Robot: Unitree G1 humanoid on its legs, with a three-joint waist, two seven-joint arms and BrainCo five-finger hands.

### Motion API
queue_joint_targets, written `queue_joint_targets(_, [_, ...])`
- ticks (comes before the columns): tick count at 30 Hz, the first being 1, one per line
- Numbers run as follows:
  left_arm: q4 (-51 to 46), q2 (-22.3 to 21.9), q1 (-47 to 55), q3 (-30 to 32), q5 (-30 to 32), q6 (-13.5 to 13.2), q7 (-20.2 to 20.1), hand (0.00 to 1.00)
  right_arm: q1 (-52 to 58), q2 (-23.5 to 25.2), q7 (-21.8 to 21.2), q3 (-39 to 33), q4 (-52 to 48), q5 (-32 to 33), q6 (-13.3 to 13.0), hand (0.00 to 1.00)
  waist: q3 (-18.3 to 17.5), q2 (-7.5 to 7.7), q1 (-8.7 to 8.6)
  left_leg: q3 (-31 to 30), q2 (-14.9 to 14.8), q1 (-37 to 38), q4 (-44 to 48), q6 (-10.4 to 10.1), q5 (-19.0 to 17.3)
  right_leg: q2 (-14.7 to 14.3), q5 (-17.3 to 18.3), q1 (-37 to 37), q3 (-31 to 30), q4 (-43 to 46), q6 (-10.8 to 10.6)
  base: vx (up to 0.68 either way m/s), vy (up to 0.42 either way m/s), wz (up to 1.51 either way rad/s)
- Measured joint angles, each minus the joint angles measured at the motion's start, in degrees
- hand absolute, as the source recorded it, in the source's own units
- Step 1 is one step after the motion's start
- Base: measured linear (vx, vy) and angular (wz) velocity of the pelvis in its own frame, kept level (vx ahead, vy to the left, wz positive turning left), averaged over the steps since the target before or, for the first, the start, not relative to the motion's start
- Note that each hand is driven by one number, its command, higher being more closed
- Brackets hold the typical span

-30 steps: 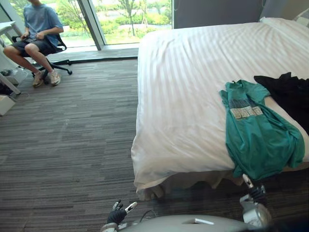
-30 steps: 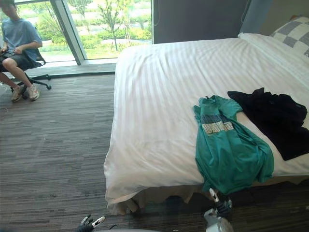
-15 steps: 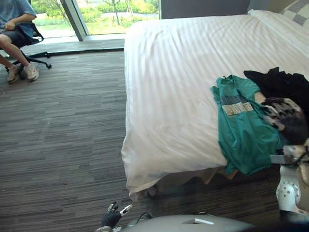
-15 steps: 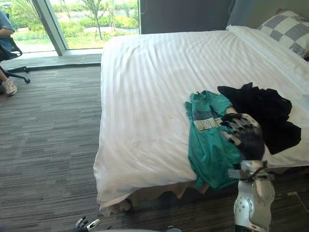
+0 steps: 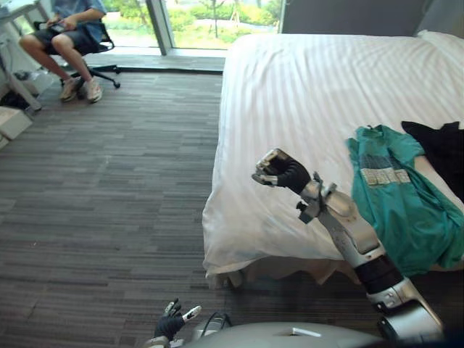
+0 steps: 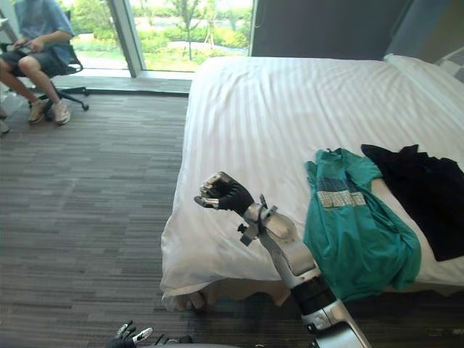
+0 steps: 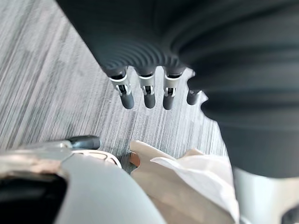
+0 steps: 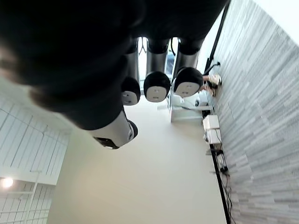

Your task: Tidy the bed and pick cloth on bed and put in laundry

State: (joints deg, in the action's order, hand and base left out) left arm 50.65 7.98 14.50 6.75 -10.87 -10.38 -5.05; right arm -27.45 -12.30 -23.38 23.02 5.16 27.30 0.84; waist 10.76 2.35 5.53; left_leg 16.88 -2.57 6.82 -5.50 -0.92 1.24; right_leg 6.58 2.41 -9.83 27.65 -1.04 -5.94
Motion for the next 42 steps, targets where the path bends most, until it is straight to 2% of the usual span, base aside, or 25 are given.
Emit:
queue_joint_targets(2, [-2.22, 1.3, -2.3, 0.02, -2.13, 0.25, -0.69, 0.0, -6.44, 1.63, 2.02, 0.18, 4.51, 0.02, 0.04, 1.0, 3.2, 1.61, 1.94, -1.74, -0.52, -4.06, 2.23, 0.0, 0.26, -0.38, -0.6, 2.22, 1.38, 0.09, 0.88, -0.06, -0.049, 0.47])
queue_joint_targets(3, [-2.99, 1.75, -2.91, 0.03, -2.31, 0.23, -1.1, 0.0, -8.16, 2.02, 2.66, 0.18, 5.66, 0.01, 0.02, 1.0, 4.12, 2.05, 2.45, -2.25, -0.56, -5.34, 2.99, 0.0, 0.27, -0.44, -0.61, 2.94, 1.75, 0.13, 0.9, -0.07, -0.038, 0.44])
queue_joint_targets(4, [-4.6, 2.17, -4.33, 0.05, -3.31, 0.36, -1.45, 0.0, -11.64, 2.31, 3.66, 0.11, 7.73, 0.01, 0.0, 1.0, 6.47, 2.33, 3.68, -3.22, -0.93, -7.73, 4.43, -0.01, 0.27, -0.56, -0.68, 4.18, 2.73, 0.37, 1.1, -0.06, -0.043, 0.43])
queue_joint_targets(8, [-10.02, 2.12, -6.78, 0.05, -4.37, 1.27, -2.46, 0.0, -20.36, 2.85, 5.28, 0.01, 12.22, 0.11, -0.05, 1.0, 13.13, 1.12, 5.94, -6.31, -1.46, -13.43, 8.12, 0.04, 0.25, -0.17, -0.17, 7.84, 5.02, 3.49, 1.89, -0.04, 0.007, 0.41])
queue_joint_targets(10, [-11.78, 2.07, -7.22, -0.25, -5.22, 1.34, -3.88, 0.0, -23.83, 2.5, 5.97, -1.12, 15.03, 0.27, -0.06, 1.0, 14.35, 0.48, 6.71, -7.44, -1.46, -17.07, 9.77, 0.08, 0.28, 0.08, 0.18, 10.53, 6.45, 4.86, 2.31, -0.02, 0.036, 0.42])
queue_joint_targets(14, [-15.22, 1.99, -9.1, -6.31, -8.31, 1.3, -6.3, 0.0, -27.08, -0.18, 8.42, -5.18, 17.76, 0.7, -0.15, 1.0, 16.11, -2.57, 9.34, -10.09, -1.03, -23.59, 12.29, 0.57, 0.6, 2.08, 2.58, 16.25, 9.08, 10.4, 2.5, -0.01, 0.022, 0.41])
queue_joint_targets(20, [-16.17, 0.37, -12.83, -9.14, -11.06, 1.52, -7.71, 0.0, -28.74, -1.74, 12.18, -9.79, 26.86, 1.46, -0.36, 1.0, 17.88, -5.92, 11.04, -12.15, 0.19, -33.51, 19.38, 1.22, -0.05, 7.7, 8.38, 26.89, 10.21, 24.82, 3.53, -0.05, 0.008, 0.28])
queue_joint_targets(22, [-16.01, -0.67, -14.48, -10.1, -11.96, 1.46, -7.56, 0.0, -28.55, -1.83, 12.7, -12.16, 31.12, 1.72, -0.38, 1.0, 18.77, -7.76, 11.21, -12.49, 0.43, -38.78, 24.76, 1.6, -1.79, 10.16, 11.06, 31.74, 9.97, 31.48, 4.26, -0.12, -0.04, 0.13])
queue_joint_targets(25, [-14.34, -1.21, -16.4, -11.14, -13.35, 1.46, -7.43, 0.0, -28.41, -0.24, 12.79, -12.45, 33.31, 1.6, -1.27, 1.0, 18.93, -8.21, 11.12, -12.14, -0.5, -44.34, 32.23, 1.66, -4.55, 11.61, 13.91, 36.49, 8.93, 37.41, 5.18, -0.12, -0.061, -0.1])
queue_joint_targets(29, [-13.19, -3.7, -18.51, -10.84, -13.52, 1.02, -5.97, 0.0, -26.57, 3.9, 12.4, -13.29, 38.3, 1.62, -1.96, 1.0, 18.89, -8.41, 10.93, -11.08, -1.59, -47.2, 36.11, 1.77, -6.24, 11.72, 16.47, 39.94, 6.22, 41.32, 6.54, -0.15, -0.094, -0.18])
queue_joint_targets(33, [-10.88, -5.13, -21.06, -9.92, -14.55, 0.65, -3.24, 0.0, -19.41, 8.22, 12.6, -11.25, 44.45, 1.62, -2.22, 1.0, 18.88, -8.4, 9.72, -9.09, -2.45, -48.65, 35.58, 1.65, -5.89, 11.54, 16.4, 43.19, 4.27, 41.99, 7.37, -0.08, -0.069, -0.16])
queue_joint_targets(35, [-9.67, -5.93, -22.45, -8.74, -14.47, 0.75, -1.74, 0.0, -14.77, 9.89, 12.92, -10.3, 48.04, 1.64, -2.13, 1.0, 18.93, -8.32, 9.04, -7.7, -2.92, -48.71, 35.5, 1.77, -5.64, 11.4, 15.5, 44.3, 2.93, 41.98, 7.08, 0.0, -0.059, -0.32])
queue_joint_targets(38, [-7.19, -6.9, -27.23, -6.6, -14.56, 1.17, 2.08, 0.0, -8.8, 10.69, 13.86, -7.97, 49.17, 1.82, -2.36, 1.0, 19.45, -7.48, 5.94, -5.98, -3.86, -48.79, 35.52, 2.24, -5.3, 10.47, 13.58, 45.44, 1.13, 41.21, 6.27, 0.02, -0.042, -0.37])
queue_joint_targets(39, [-5.8, -7.42, -30.47, -6.67, -14.92, 1.58, 4.49, 0.0, -6.87, 11.38, 14.26, -6.89, 49.11, 2.26, -3.07, 1.0, 19.69, -7.04, 3.89, -5.03, -4.58, -48.16, 35.12, 2.25, -5.29, 9.66, 12.63, 45.45, 0.31, 40.22, 6.41, 0.02, -0.039, -0.52])
queue_joint_targets(41, [-5.4, -7.65, -32.79, -6.89, -15.46, 2.23, 6.26, 0.0, -4.95, 11.81, 14.65, -5.33, 48.13, 2.92, -4.02, 1.0, 19.85, -6.21, 2.37, -3.41, -4.88, -46.62, 33.55, 2.25, -5.01, 9.3, 11.78, 45.3, -0.79, 39.17, 6.43, 0.02, -0.035, -0.48])
queue_joint_targets(42, [-5.17, -7.94, -34.16, -8.93, -15.67, 2.43, 7.73, 0.0, -3.19, 11.93, 14.71, -4.08, 47.43, 2.97, -5.17, 1.0, 19.87, -5.99, 0.95, -2.4, -5.01, -45.03, 32.04, 2.16, -4.67, 8.56, 10.92, 44.9, -2.08, 37.91, 6.45, 0.02, -0.039, -0.42])
